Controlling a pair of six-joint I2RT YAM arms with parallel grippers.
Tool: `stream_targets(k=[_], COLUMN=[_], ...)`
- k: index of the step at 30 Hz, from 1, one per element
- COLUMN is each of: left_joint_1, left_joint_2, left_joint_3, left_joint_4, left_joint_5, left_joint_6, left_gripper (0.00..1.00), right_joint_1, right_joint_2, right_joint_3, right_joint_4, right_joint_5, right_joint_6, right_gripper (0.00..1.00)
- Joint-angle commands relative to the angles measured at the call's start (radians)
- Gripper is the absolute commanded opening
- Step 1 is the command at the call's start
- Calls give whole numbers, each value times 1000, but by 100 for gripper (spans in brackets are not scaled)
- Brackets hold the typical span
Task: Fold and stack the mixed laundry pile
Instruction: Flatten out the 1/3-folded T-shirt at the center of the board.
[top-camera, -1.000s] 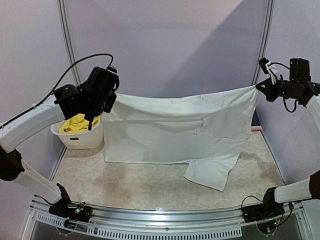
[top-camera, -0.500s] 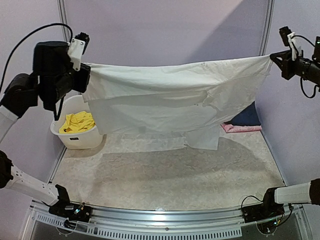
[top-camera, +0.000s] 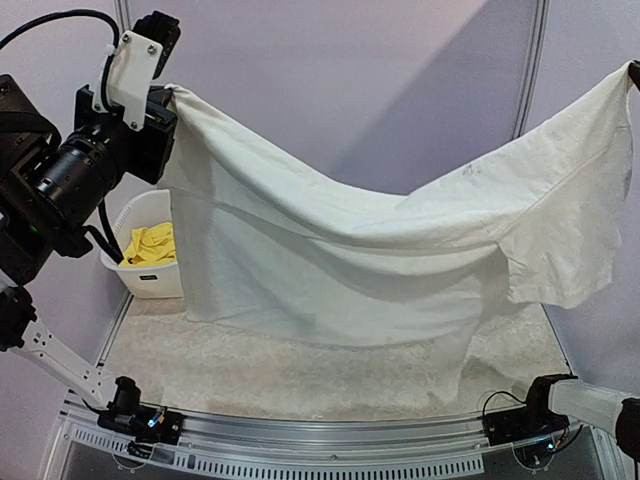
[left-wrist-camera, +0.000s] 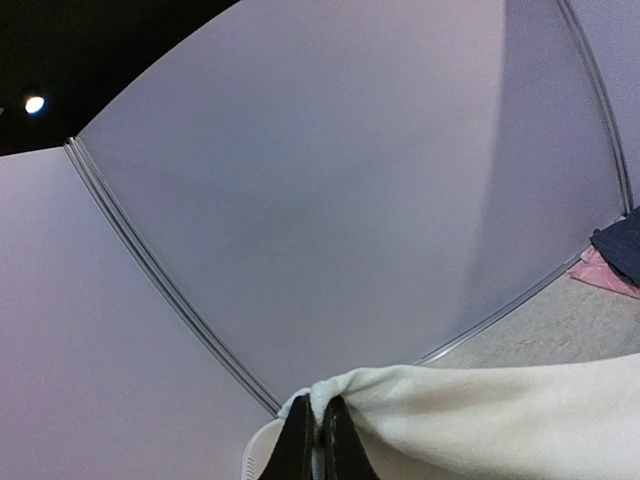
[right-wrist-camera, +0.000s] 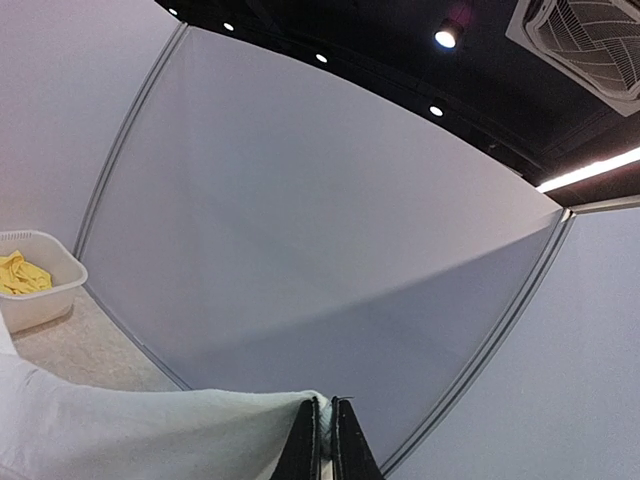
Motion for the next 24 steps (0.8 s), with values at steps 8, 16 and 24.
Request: stream_targets(k=[8,16,24], left_joint_1=[322,655,747], left_joint_2=[-51,157,527], left_joint_3=[-92,-561,-488], left_joint_4=[-764,-687,-510], left_joint_5=[54,578,642], left_joint_6=[-783,-1170,-1169], left_gripper=[0,0,0], right_joint_1=[-4,8,37], right_joint_2=[41,215,642], right_joint_3=[-498,-1134,-1059], right_joint_4=[66,485,641], right_joint_5=[-20,-26,42], right_joint_6=[8,23,22], right_gripper=[0,0,0])
